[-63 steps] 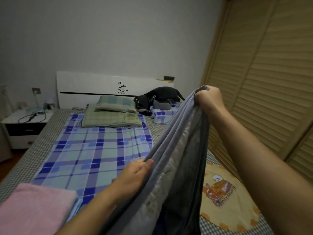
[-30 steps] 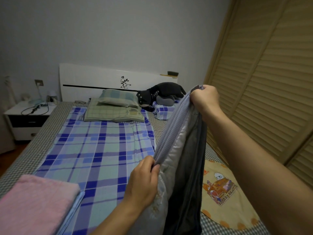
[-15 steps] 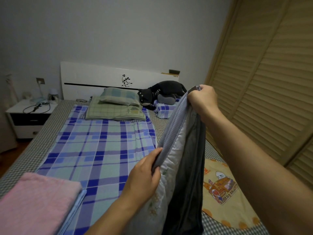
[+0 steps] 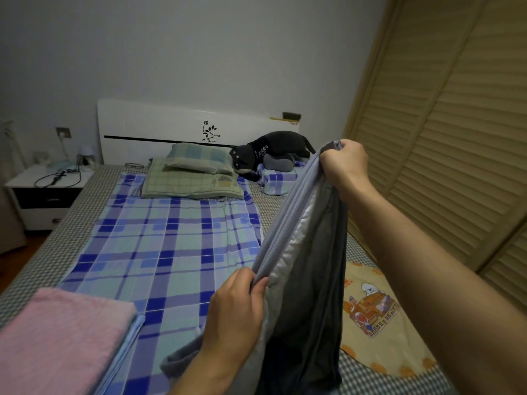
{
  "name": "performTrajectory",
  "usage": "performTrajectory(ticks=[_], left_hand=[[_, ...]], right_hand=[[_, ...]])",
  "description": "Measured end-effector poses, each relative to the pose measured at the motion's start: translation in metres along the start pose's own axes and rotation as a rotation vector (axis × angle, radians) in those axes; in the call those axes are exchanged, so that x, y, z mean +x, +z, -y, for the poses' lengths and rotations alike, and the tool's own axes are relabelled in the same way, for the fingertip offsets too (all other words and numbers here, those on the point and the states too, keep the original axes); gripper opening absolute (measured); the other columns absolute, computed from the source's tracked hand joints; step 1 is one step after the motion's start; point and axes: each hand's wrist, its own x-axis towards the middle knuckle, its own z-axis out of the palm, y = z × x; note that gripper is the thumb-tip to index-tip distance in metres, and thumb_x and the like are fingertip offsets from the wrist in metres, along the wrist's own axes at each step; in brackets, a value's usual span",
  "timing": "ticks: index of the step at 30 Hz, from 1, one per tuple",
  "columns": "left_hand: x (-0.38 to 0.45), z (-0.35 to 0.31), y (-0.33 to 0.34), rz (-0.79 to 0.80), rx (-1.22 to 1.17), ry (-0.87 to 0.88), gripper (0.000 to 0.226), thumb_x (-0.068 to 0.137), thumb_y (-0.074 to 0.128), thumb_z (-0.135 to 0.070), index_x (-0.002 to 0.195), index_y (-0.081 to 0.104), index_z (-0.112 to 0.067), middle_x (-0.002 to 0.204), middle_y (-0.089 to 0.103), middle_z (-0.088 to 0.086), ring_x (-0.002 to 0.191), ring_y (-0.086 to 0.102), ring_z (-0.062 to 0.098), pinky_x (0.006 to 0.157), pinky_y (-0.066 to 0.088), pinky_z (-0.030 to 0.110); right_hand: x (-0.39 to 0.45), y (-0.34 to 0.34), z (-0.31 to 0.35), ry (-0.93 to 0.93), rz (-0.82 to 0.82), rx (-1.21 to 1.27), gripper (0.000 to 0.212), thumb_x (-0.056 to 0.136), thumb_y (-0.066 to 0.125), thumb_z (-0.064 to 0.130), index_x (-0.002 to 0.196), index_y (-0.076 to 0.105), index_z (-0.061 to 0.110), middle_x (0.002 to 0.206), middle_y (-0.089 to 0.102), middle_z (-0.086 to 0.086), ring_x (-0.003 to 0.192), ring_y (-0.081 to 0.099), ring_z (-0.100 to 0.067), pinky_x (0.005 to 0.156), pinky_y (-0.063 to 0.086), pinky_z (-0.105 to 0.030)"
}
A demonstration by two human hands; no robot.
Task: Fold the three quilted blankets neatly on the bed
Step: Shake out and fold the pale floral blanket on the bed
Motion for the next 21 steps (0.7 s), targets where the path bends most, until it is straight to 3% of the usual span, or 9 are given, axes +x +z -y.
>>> performTrajectory(ticks=[3, 6, 9, 11, 12, 14, 15, 18, 21], left_hand=[[0.004, -0.001, -0.005, 0.023, -0.013, -0.134, 0.022, 0.094, 0.062, -0.036, 0.085, 0.043, -0.030, 0.068, 0.059, -0.010, 0.060, 0.058, 0.005, 0.051, 0.044, 0.017], [0.011, 0.005, -0.012, 0.112, -0.265, -0.333, 0.030, 0.094, 0.065, -0.033, 0.113, 0.044, -0.042, 0.079, 0.071, -0.006, 0.073, 0.067, 0.010, 0.064, 0.051, 0.022], [0.022, 0.008, -0.024, 0.208, -0.348, -0.452, 0.005, 0.096, 0.062, -0.031, 0.096, 0.067, -0.032, 0.086, 0.073, -0.003, 0.080, 0.069, 0.011, 0.074, 0.057, 0.028], [0.031, 0.012, -0.029, 0.181, -0.127, -0.309, 0.016, 0.096, 0.061, -0.032, 0.081, 0.065, -0.027, 0.075, 0.068, -0.001, 0.071, 0.064, 0.013, 0.063, 0.053, 0.027], [0.036, 0.010, -0.032, 0.175, -0.038, -0.220, 0.018, 0.095, 0.061, -0.033, 0.079, 0.061, -0.027, 0.072, 0.065, -0.003, 0.068, 0.061, 0.011, 0.060, 0.051, 0.028], [0.043, 0.003, -0.031, 0.199, 0.090, -0.035, 0.014, 0.095, 0.059, -0.033, 0.082, 0.058, -0.026, 0.075, 0.064, -0.007, 0.071, 0.059, 0.010, 0.063, 0.052, 0.035], [0.045, 0.000, -0.030, 0.222, 0.124, 0.045, 0.010, 0.094, 0.058, -0.032, 0.086, 0.059, -0.026, 0.079, 0.065, -0.007, 0.075, 0.060, 0.011, 0.067, 0.053, 0.039], [0.042, -0.008, -0.025, 0.280, 0.086, 0.147, 0.006, 0.093, 0.061, -0.032, 0.095, 0.061, -0.027, 0.088, 0.067, -0.011, 0.080, 0.061, 0.007, 0.071, 0.054, 0.038], [0.028, -0.005, -0.017, 0.391, -0.080, 0.076, 0.018, 0.091, 0.065, -0.040, 0.104, 0.055, -0.034, 0.094, 0.065, -0.016, 0.080, 0.063, 0.001, 0.071, 0.057, 0.033]], right_hand=[[0.000, 0.003, -0.006, 0.010, 0.003, 0.022, 0.015, 0.089, 0.053, 0.015, 0.095, 0.066, 0.011, 0.087, 0.064, -0.006, 0.079, 0.061, -0.018, 0.059, 0.046, -0.027], [-0.002, 0.001, -0.015, 0.096, 0.057, 0.201, 0.011, 0.087, 0.055, 0.009, 0.091, 0.066, 0.011, 0.089, 0.068, -0.009, 0.081, 0.066, -0.020, 0.068, 0.057, -0.033], [-0.015, -0.007, -0.021, 0.058, 0.193, 0.320, 0.020, 0.082, 0.045, -0.001, 0.077, 0.059, 0.013, 0.080, 0.057, -0.008, 0.072, 0.058, -0.020, 0.063, 0.049, -0.031], [-0.028, -0.011, -0.020, -0.122, 0.464, 0.211, 0.019, 0.073, 0.050, 0.009, 0.086, 0.062, 0.017, 0.089, 0.057, -0.008, 0.077, 0.055, -0.021, 0.068, 0.045, -0.034], [-0.038, -0.011, -0.019, -0.192, 0.674, 0.113, 0.030, 0.074, 0.055, 0.018, 0.103, 0.063, 0.021, 0.099, 0.059, -0.006, 0.084, 0.057, -0.020, 0.073, 0.046, -0.034], [-0.062, -0.007, -0.019, -0.267, 1.083, -0.159, 0.053, 0.088, 0.062, 0.039, 0.138, 0.046, 0.041, 0.122, 0.060, 0.005, 0.104, 0.059, -0.008, 0.087, 0.047, -0.027], [-0.078, -0.003, -0.020, -0.331, 1.198, -0.317, 0.062, 0.087, 0.065, 0.050, 0.142, 0.036, 0.050, 0.127, 0.059, 0.011, 0.109, 0.057, -0.003, 0.091, 0.047, -0.025], [-0.105, 0.009, -0.039, -0.691, 1.105, -0.710, 0.042, 0.082, 0.070, 0.050, 0.121, 0.054, 0.045, 0.100, 0.068, 0.014, 0.085, 0.061, -0.006, 0.074, 0.051, -0.030], [-0.098, -0.001, -0.053, -0.738, 0.934, -0.746, 0.016, 0.088, 0.065, 0.037, 0.103, 0.069, 0.033, 0.084, 0.068, 0.014, 0.075, 0.059, -0.005, 0.067, 0.050, -0.031]])
